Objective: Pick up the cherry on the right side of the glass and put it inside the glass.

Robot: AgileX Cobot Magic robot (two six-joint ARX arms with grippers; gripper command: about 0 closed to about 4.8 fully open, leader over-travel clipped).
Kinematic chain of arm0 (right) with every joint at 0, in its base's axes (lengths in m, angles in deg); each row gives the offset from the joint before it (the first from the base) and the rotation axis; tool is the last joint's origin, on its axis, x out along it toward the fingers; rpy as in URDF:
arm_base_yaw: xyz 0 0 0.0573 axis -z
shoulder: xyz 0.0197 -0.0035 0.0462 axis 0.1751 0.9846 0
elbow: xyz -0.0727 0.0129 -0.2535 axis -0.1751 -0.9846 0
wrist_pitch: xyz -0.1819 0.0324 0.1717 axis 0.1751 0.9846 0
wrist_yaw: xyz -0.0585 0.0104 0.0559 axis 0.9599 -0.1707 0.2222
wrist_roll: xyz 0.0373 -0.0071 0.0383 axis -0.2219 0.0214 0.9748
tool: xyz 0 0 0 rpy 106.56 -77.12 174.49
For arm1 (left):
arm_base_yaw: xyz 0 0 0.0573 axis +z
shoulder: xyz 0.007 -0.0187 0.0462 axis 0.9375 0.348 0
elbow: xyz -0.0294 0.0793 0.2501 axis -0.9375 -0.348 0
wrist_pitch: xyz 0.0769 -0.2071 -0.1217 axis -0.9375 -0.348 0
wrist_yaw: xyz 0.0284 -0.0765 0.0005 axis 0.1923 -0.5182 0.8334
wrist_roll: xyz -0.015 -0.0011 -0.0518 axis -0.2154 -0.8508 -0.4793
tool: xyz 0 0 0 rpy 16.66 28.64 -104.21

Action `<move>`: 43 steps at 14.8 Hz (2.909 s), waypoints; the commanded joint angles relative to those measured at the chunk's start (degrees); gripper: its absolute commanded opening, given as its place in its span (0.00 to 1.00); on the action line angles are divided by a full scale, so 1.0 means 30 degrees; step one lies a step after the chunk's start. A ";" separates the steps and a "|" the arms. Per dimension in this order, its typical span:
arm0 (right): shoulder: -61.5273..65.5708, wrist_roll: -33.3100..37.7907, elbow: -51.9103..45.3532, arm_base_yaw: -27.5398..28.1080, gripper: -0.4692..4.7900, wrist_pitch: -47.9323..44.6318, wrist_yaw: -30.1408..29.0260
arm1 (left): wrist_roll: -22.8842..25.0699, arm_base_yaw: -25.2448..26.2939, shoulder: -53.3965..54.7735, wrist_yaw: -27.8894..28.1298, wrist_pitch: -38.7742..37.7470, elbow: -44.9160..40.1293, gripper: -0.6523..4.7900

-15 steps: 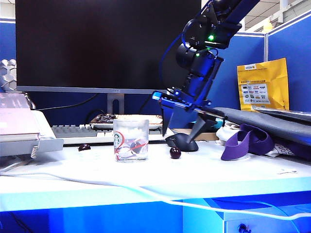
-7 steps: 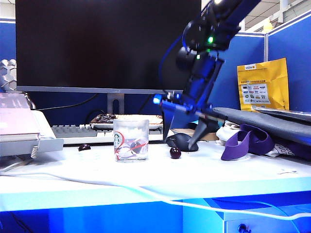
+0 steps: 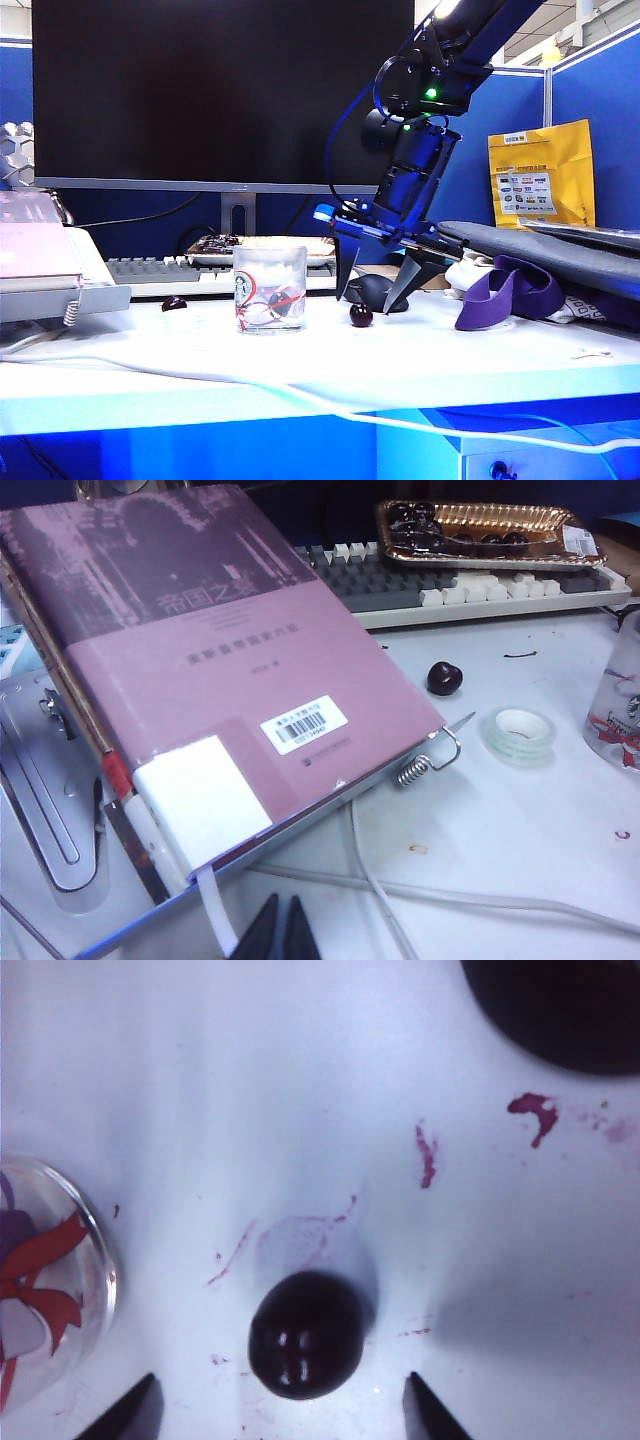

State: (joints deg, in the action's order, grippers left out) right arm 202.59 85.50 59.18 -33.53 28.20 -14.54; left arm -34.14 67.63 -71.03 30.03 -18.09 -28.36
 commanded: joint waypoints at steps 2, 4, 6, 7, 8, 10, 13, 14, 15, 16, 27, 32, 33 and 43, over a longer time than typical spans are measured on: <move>-0.0044 -0.0007 0.0058 -0.0044 0.61 -0.0182 -0.0131 | 0.0080 0.0015 -0.0058 -0.0073 -0.0226 -0.0007 0.11; 0.0080 -0.0007 0.0066 -0.0044 0.61 -0.0211 -0.0219 | 0.0080 0.0015 -0.0058 -0.0073 -0.0226 -0.0007 0.11; 0.0240 -0.0015 0.0066 -0.0044 0.61 -0.0117 -0.0197 | 0.0080 0.0015 -0.0058 -0.0073 -0.0226 -0.0007 0.11; 0.0255 -0.0007 0.0066 -0.0044 0.58 -0.0131 -0.0270 | 0.0080 0.0015 -0.0058 -0.0080 -0.0233 -0.0015 0.11; 0.0299 -0.0007 0.0066 -0.0044 0.51 -0.0146 -0.0262 | 0.0080 0.0015 -0.0058 -0.0073 -0.0233 -0.0007 0.11; 0.0313 -0.0007 0.0066 -0.0044 0.39 -0.0262 -0.0262 | 0.0080 0.0015 -0.0058 -0.0073 -0.0226 -0.0007 0.11; 0.0313 -0.0007 0.0066 -0.0044 0.36 -0.0619 -0.0262 | 0.0080 0.0015 -0.0058 -0.0073 -0.0226 -0.0007 0.11; 0.0313 -0.0007 0.0080 -0.0044 0.36 -0.0685 -0.0262 | 0.0080 0.0015 -0.0058 -0.0073 -0.0226 -0.0007 0.11; 0.0313 -0.0007 0.0102 -0.0044 0.36 -0.0707 -0.0262 | 0.0080 0.0015 -0.0058 -0.0073 -0.0226 -0.0007 0.11; 0.0306 -0.0007 0.0102 -0.0044 0.36 -0.0685 -0.0262 | 0.0080 0.0015 -0.0058 -0.0073 -0.0233 -0.0007 0.11; 0.0299 -0.0015 0.3453 -0.0029 0.34 0.0525 -0.0386 | 0.0080 0.0015 -0.0058 -0.0073 -0.0226 -0.0007 0.11; 0.0299 -0.0670 0.7227 -0.0029 0.34 0.3206 -0.1559 | 0.0080 0.0015 -0.0058 -0.0073 -0.0226 -0.0007 0.11; 0.0299 -0.0678 0.8000 -0.0029 0.34 0.3774 -0.2426 | 0.0080 0.0015 -0.0058 -0.0073 -0.0226 -0.0007 0.11; 0.0495 -0.1523 0.9071 -0.1362 0.35 0.5297 -0.5289 | 0.0080 0.0015 -0.0058 -0.0073 -0.0226 -0.0007 0.11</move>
State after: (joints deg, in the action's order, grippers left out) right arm 203.88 81.52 86.28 -37.44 44.09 -30.67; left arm -34.16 67.63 -71.03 30.01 -18.09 -28.36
